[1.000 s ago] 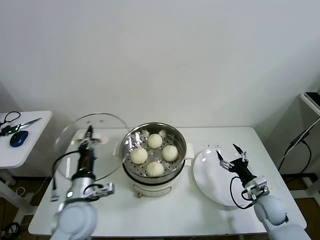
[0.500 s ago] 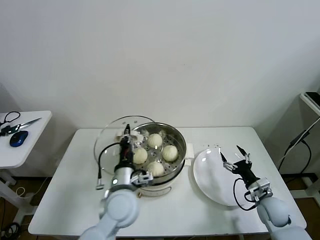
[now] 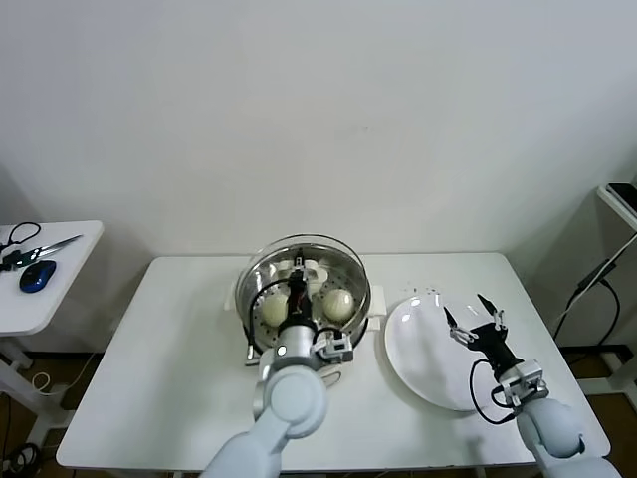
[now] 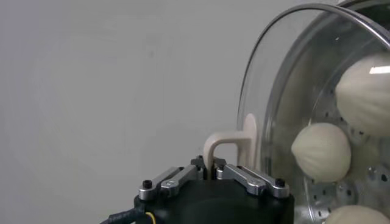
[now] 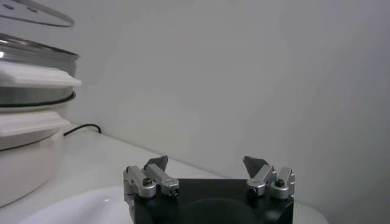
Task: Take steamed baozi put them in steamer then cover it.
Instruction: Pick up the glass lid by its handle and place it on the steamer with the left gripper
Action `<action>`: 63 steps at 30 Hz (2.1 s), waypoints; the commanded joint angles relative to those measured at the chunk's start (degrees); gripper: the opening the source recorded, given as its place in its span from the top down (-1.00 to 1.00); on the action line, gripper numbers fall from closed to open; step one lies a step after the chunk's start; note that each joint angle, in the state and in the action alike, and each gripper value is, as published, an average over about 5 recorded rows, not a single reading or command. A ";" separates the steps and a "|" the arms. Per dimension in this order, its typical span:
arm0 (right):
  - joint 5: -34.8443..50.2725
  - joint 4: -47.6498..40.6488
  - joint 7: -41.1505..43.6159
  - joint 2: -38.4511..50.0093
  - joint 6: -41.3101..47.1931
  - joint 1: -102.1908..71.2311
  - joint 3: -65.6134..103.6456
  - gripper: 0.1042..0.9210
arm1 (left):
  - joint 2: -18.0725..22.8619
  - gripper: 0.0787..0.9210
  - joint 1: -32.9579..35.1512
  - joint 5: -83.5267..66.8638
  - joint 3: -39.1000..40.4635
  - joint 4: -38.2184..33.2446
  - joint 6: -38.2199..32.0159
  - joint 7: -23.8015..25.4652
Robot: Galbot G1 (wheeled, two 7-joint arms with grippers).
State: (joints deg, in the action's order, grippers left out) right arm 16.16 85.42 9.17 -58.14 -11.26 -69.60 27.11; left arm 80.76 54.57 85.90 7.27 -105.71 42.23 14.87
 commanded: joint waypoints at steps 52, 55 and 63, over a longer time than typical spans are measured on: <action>-2.07 -0.77 1.17 -0.88 -0.44 -0.41 1.54 -0.76 | 0.31 0.80 -1.71 2.87 2.23 3.55 0.63 2.97; -2.10 -0.64 1.10 -0.82 0.28 -0.41 1.58 -0.76 | -0.87 0.67 -1.33 2.35 2.75 1.21 0.94 3.48; -2.48 0.54 0.32 -0.62 3.58 -0.29 1.65 -0.76 | -6.52 0.14 2.68 0.72 2.56 -7.53 1.37 4.75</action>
State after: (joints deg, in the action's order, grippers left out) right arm 13.88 85.27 10.03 -58.83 -10.40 -69.94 28.72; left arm 79.35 54.03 87.91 10.30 -104.44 42.15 18.48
